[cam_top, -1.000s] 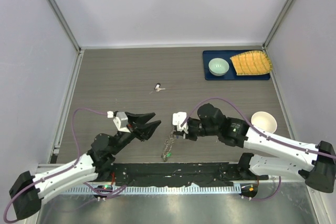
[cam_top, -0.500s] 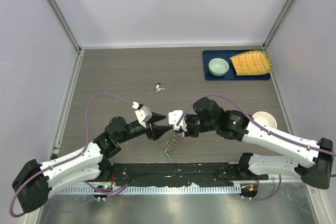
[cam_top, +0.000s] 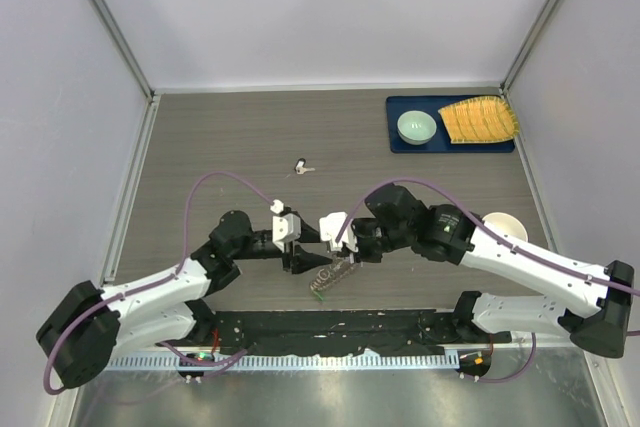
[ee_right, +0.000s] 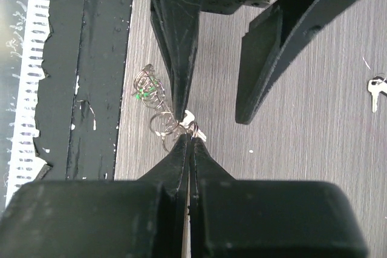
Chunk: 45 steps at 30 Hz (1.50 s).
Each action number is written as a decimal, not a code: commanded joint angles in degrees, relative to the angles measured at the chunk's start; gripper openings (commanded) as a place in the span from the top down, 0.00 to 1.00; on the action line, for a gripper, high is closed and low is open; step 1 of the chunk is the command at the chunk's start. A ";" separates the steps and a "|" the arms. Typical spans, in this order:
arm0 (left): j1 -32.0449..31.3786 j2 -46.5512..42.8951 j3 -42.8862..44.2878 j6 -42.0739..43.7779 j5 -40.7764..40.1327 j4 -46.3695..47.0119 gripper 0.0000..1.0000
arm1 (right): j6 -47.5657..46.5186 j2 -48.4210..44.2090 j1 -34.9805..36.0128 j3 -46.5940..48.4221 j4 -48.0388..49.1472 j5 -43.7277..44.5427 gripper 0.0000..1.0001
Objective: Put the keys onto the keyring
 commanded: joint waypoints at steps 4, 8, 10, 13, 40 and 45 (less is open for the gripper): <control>1.07 4.28 4.78 -0.35 8.15 5.47 0.52 | -1.10 0.25 0.17 3.55 0.57 -2.05 0.99; 1.16 5.16 5.31 -2.46 9.91 6.80 0.54 | -1.28 0.60 0.17 3.46 0.57 -1.88 0.99; 1.16 5.69 5.75 -3.17 10.35 6.54 0.57 | -1.37 0.78 0.17 3.55 0.57 -1.79 0.99; 1.16 6.39 6.27 -3.34 10.79 5.04 0.60 | -1.46 0.78 0.17 3.55 0.48 -1.27 0.99; 1.16 6.14 4.52 -9.23 2.46 7.14 1.00 | -0.41 -2.29 -0.27 1.27 1.71 2.95 0.99; 1.16 1.13 -0.57 -15.72 -11.23 14.34 1.00 | 1.09 -4.75 -0.35 -1.37 3.29 4.10 0.99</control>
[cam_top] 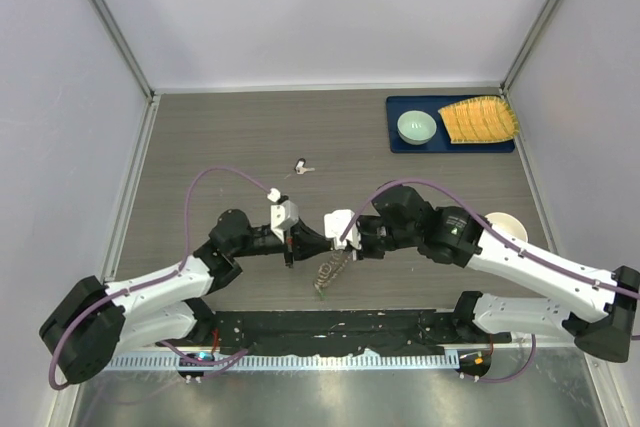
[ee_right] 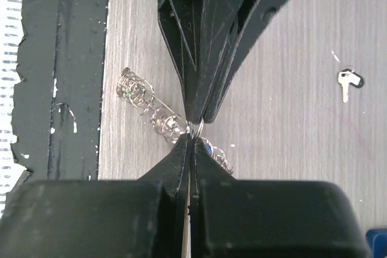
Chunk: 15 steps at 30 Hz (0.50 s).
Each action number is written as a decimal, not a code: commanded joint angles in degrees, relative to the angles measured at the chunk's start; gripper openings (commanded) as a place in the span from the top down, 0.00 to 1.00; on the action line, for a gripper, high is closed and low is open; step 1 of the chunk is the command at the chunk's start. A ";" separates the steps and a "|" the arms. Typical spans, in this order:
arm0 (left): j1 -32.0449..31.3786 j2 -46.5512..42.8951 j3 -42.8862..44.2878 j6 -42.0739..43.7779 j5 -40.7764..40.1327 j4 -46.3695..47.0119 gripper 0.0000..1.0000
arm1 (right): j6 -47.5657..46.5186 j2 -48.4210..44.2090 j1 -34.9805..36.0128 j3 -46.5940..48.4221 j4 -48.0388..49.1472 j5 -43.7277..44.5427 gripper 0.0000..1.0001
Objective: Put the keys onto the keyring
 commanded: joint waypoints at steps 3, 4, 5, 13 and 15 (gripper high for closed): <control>0.41 -5.20 -5.74 -10.59 -19.01 15.95 1.00 | 2.98 -3.95 -0.07 -3.21 5.08 1.48 0.99; 0.41 -5.47 -6.01 -12.26 -19.73 17.01 1.00 | 3.33 -4.21 -0.07 -3.83 6.05 1.39 0.99; 0.41 -5.73 -6.28 -12.97 -20.35 18.76 1.00 | 4.03 -4.39 -0.16 -4.45 7.19 0.61 0.99; -0.02 -6.52 -9.09 -19.21 -29.13 29.49 1.00 | 7.19 -3.95 -0.07 -10.60 20.37 -0.90 0.99; -0.90 -6.35 -9.09 -19.30 -30.28 30.99 1.00 | 8.68 -4.13 -0.07 -13.06 25.29 0.41 0.99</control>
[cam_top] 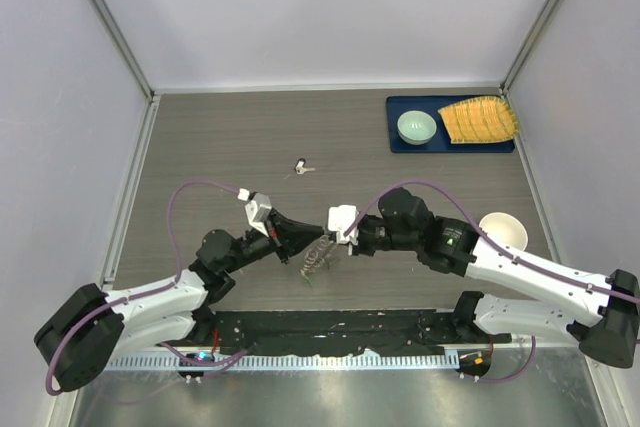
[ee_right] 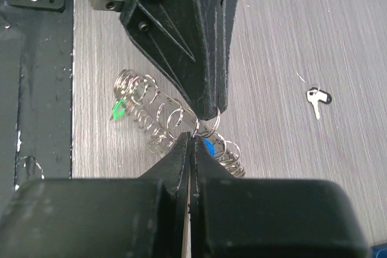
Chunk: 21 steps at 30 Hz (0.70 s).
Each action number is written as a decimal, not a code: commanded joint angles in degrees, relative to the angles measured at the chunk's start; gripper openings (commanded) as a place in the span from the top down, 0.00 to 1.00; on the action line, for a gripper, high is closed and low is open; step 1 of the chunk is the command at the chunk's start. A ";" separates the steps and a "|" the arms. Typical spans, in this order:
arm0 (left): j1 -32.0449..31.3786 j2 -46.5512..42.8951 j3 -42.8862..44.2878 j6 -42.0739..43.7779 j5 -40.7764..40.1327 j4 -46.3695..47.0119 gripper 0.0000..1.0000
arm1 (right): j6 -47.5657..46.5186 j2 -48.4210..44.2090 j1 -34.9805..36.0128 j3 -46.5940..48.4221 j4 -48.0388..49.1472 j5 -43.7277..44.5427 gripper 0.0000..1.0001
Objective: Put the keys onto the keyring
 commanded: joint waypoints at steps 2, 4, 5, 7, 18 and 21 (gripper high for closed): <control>-1.21 -0.45 0.88 -2.21 -11.51 15.95 1.00 | 5.24 -1.29 0.48 -6.00 12.87 -0.50 0.99; -2.09 0.78 0.61 -2.21 -11.87 17.71 1.00 | 6.47 -1.55 0.39 -7.07 15.97 2.31 0.99; -2.18 1.83 0.26 -3.08 -11.70 19.03 1.00 | 6.21 -1.73 0.48 -7.77 17.37 3.45 0.99; -2.27 2.54 -0.26 -3.62 -11.08 19.48 1.00 | 4.99 -1.82 0.39 -7.78 17.47 6.36 0.99; -2.18 -8.60 0.34 1.03 -10.64 -6.83 0.56 | -0.91 -1.90 -0.31 0.30 2.02 2.15 0.99; -2.27 -12.38 4.72 8.05 -10.38 -19.74 0.51 | -2.84 -1.29 -0.32 2.50 -1.77 1.18 0.99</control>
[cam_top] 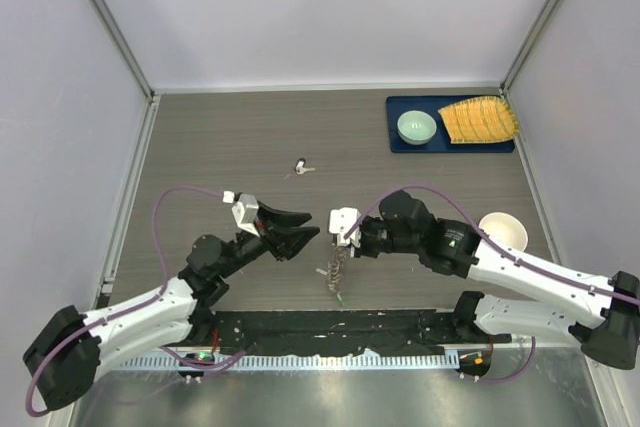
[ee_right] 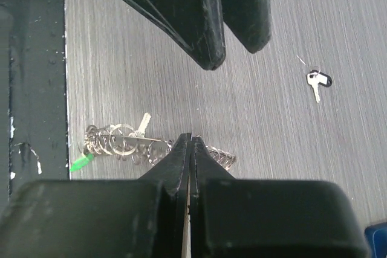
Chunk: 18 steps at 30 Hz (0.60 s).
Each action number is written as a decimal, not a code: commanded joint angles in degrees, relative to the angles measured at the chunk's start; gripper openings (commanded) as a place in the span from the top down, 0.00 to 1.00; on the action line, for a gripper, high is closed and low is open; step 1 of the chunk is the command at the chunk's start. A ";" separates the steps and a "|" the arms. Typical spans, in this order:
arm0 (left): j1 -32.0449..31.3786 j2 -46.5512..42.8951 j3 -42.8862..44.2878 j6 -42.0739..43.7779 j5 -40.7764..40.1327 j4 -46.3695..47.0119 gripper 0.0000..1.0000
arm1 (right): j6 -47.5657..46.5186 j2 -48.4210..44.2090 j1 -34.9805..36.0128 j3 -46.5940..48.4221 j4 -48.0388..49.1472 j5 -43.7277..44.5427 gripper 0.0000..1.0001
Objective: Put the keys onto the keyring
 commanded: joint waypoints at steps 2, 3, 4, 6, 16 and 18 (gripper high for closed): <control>-0.11 -3.87 8.39 12.98 2.13 -20.92 0.50 | -4.35 0.57 -0.10 7.01 -5.56 -3.04 0.99; -0.19 -2.91 10.23 13.69 2.84 -23.90 0.48 | -4.70 0.83 -0.10 7.54 -6.18 -3.13 0.99; -0.11 -2.12 11.03 15.35 5.46 -24.72 0.48 | -4.97 1.18 -0.10 8.24 -7.23 -3.13 0.99; -0.10 0.94 12.44 16.07 7.23 -25.51 0.47 | -5.85 1.54 -0.18 8.77 -8.11 -3.66 0.99; 3.94 7.47 11.15 28.19 26.91 -18.24 0.49 | -6.73 2.42 -0.10 12.11 -14.53 -8.66 0.99; 4.03 7.73 11.21 29.51 30.52 -16.20 0.48 | -6.99 2.33 -0.10 12.03 -15.41 -9.19 0.99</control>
